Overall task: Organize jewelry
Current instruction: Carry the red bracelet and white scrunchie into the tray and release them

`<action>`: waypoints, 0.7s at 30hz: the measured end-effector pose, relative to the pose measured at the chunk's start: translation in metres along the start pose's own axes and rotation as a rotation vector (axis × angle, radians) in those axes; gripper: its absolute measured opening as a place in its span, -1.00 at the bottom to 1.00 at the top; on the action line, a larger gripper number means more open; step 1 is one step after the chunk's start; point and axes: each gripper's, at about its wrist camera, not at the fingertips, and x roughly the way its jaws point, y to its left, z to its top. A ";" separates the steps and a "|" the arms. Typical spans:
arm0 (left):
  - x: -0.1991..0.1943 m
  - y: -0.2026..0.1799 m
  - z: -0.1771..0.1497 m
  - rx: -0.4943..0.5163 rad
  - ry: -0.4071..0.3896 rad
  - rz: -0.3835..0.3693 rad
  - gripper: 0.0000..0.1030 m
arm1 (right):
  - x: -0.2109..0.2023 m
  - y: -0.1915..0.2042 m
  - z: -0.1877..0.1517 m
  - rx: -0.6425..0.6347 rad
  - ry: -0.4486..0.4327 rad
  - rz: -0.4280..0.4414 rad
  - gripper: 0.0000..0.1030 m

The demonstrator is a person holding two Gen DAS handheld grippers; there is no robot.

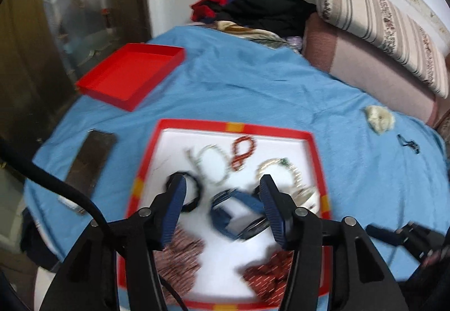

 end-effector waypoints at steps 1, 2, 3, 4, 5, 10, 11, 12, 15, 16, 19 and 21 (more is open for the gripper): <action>-0.003 0.004 -0.006 -0.005 -0.003 0.015 0.08 | 0.002 -0.004 -0.002 0.013 0.006 -0.018 0.08; -0.004 0.008 -0.011 -0.011 -0.003 0.025 0.11 | 0.003 -0.006 -0.004 0.023 0.010 -0.034 0.08; -0.005 0.013 -0.015 -0.018 0.000 0.034 0.11 | 0.005 -0.009 -0.005 0.039 0.014 -0.051 0.08; -0.005 0.017 -0.018 -0.025 0.004 0.041 0.11 | 0.005 -0.012 -0.005 0.048 0.016 -0.057 0.08; -0.003 0.024 -0.022 -0.037 0.013 0.050 0.11 | 0.009 -0.015 -0.003 0.068 0.025 -0.067 0.08; 0.002 0.052 -0.032 -0.112 0.048 0.082 0.11 | 0.031 -0.021 0.016 0.142 0.049 -0.041 0.08; 0.001 0.056 -0.034 -0.125 0.047 0.080 0.11 | 0.040 -0.019 0.022 0.148 0.062 -0.037 0.08; 0.000 0.057 -0.035 -0.128 0.046 0.079 0.11 | 0.047 -0.017 0.026 0.143 0.070 -0.051 0.08; -0.003 0.055 -0.038 -0.123 0.037 0.072 0.11 | 0.070 -0.012 0.037 0.130 0.090 -0.109 -0.12; -0.004 0.052 -0.039 -0.121 0.038 0.061 0.11 | 0.077 -0.013 0.040 0.132 0.098 -0.121 -0.30; -0.003 0.045 -0.041 -0.117 0.045 0.036 0.11 | 0.088 -0.022 0.045 0.152 0.113 -0.158 -0.81; -0.001 0.040 -0.041 -0.114 0.051 0.024 0.11 | 0.085 -0.034 0.043 0.229 0.101 -0.126 -0.84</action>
